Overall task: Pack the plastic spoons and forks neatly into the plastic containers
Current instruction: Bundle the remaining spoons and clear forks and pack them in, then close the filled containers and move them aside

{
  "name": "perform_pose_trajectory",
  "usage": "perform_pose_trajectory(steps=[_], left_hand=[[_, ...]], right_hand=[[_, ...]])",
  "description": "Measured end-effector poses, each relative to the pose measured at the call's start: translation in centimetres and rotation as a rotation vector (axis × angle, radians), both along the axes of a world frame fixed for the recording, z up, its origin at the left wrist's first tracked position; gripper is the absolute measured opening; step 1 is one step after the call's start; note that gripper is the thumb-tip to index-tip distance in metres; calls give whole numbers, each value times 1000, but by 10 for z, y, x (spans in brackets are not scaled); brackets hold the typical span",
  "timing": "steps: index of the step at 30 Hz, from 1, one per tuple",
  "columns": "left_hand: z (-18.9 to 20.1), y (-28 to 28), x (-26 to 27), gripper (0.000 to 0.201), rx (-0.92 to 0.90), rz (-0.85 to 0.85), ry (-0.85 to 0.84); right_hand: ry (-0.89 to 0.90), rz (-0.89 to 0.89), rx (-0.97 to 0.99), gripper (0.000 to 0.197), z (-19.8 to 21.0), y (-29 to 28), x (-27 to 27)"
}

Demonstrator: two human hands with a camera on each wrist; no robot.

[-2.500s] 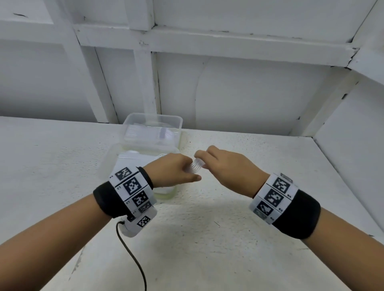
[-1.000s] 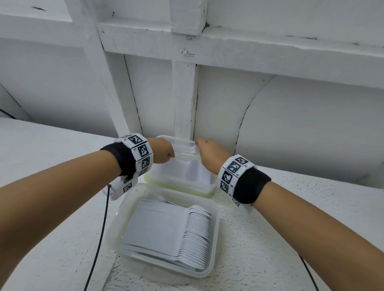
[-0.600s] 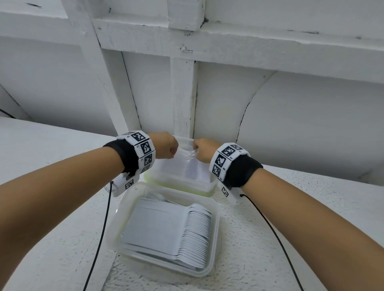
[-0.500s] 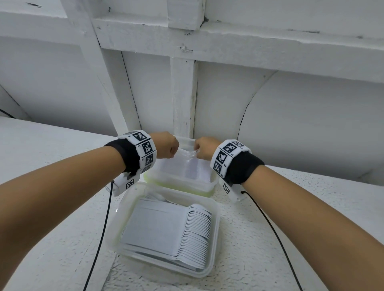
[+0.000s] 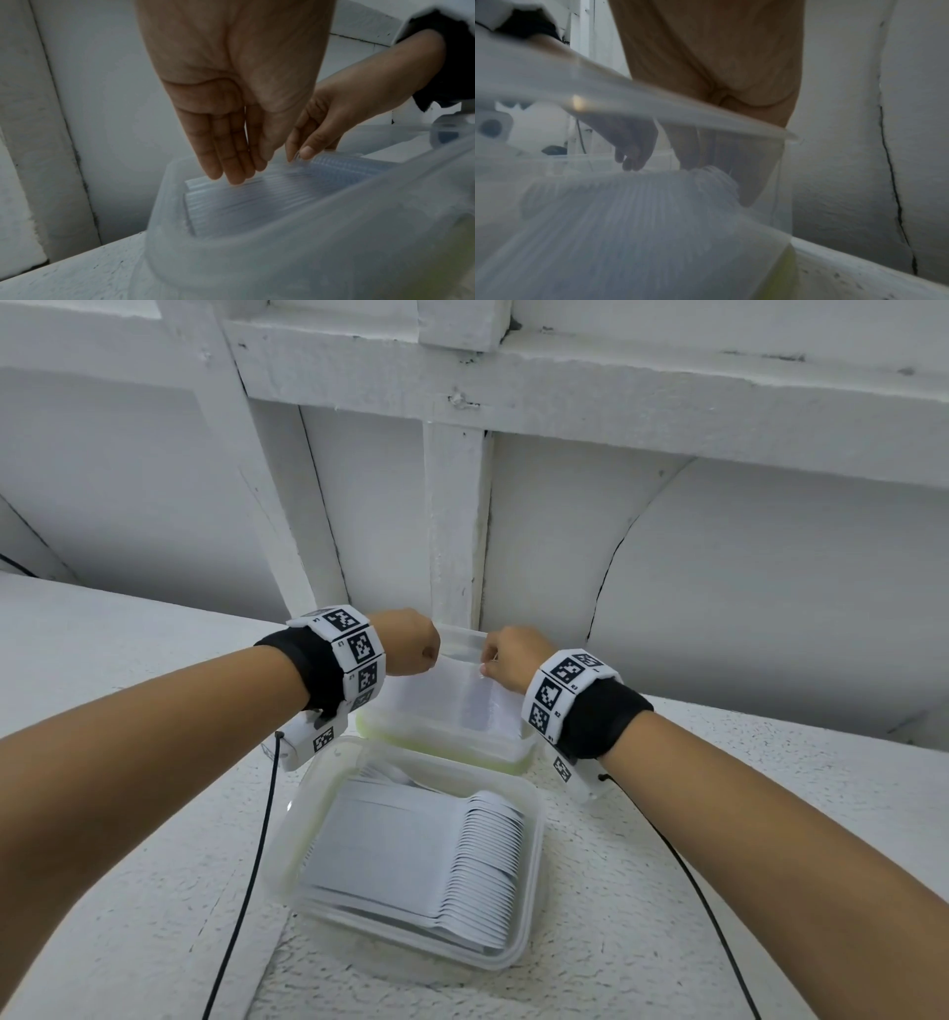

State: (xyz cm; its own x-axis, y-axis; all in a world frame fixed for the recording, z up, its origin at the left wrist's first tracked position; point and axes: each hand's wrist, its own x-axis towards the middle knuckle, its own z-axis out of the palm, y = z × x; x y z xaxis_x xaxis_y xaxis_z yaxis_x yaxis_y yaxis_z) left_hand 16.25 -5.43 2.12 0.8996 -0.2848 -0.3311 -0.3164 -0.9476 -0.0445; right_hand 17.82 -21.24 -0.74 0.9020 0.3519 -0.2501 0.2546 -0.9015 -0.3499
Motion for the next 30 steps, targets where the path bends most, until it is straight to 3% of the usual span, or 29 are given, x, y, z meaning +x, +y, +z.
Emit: perform_pose_trajectory(steps=[5,10,16,19,25,30], left_hand=[[-4,4,0,29,-49,16,-18],[-7,10,1,29,-83,57,-9],[-2,12,-2,32,-152,112,29],[10,18,-8,30,-283,182,27],[29,43,-40,26,-559,298,9],[30,58,-85,26,-518,374,-65]], right_hand=[[-33,11,6,19,-8,1,1],[-9,21,55,22,-5,0,2],[-7,-16,-38,30,-6,1,-2],[-2,-108,78,39,8,-8,-6],[27,-290,453,28,38,-40,-30],[69,-320,523,25,49,-59,-79]])
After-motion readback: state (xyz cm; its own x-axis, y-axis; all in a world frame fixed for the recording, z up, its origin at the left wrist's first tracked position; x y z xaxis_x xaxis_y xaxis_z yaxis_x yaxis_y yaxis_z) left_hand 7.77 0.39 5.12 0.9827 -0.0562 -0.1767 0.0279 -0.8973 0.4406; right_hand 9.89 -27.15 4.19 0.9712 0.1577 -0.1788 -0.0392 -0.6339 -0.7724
